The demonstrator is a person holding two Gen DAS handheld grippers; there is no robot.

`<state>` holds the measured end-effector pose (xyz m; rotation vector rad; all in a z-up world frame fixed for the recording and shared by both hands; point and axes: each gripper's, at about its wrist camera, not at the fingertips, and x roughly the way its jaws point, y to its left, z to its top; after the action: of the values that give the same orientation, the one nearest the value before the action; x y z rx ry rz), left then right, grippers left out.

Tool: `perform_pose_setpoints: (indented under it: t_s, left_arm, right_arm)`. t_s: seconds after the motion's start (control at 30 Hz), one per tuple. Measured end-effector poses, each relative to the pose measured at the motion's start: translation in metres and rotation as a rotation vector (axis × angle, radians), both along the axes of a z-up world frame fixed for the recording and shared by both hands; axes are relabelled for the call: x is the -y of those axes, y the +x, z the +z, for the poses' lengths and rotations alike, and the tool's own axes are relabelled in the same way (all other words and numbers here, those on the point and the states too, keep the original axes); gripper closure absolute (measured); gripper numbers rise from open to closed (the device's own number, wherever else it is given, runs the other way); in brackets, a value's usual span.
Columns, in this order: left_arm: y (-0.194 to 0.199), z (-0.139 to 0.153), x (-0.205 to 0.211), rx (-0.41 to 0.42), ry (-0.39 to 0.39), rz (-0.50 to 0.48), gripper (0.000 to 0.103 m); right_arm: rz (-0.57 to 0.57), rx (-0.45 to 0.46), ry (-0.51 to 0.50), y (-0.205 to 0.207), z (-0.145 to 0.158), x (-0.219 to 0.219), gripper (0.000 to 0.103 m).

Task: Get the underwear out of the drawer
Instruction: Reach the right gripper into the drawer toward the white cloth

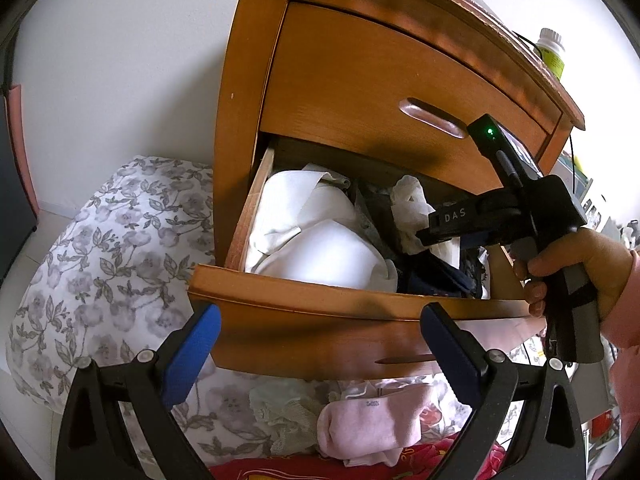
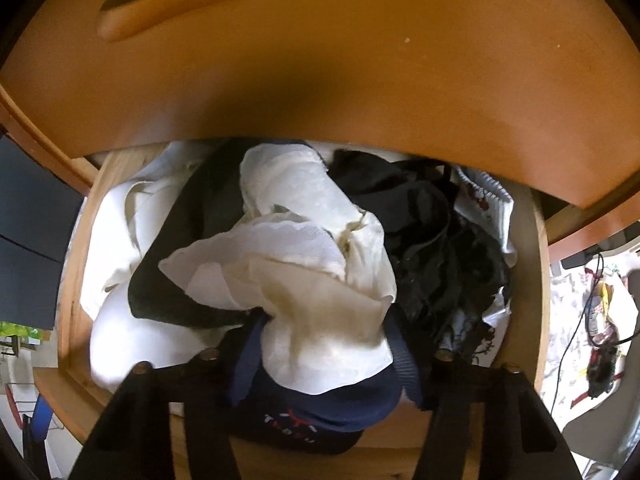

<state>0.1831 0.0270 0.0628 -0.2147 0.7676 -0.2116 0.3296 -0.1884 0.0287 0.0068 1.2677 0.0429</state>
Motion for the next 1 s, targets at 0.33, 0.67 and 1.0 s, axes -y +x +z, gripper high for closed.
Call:
perform_pose_setpoints:
  t_s: [0.33, 0.67, 1.0]
  left_arm:
    - [0.0, -0.001, -0.001, -0.001, 0.0, 0.0, 0.003]
    - [-0.002, 0.001, 0.001, 0.004, 0.011, 0.0, 0.003]
    - [-0.007, 0.007, 0.003, 0.02, 0.02, 0.005, 0.003]
  right_arm:
    - [-0.032, 0.048, -0.012, -0.013, 0.021, 0.008, 0.086]
    - [-0.068, 0.097, -0.018, -0.03, 0.05, 0.033, 0.096]
    - [-0.075, 0.174, -0.041, -0.047, 0.09, 0.039, 0.099]
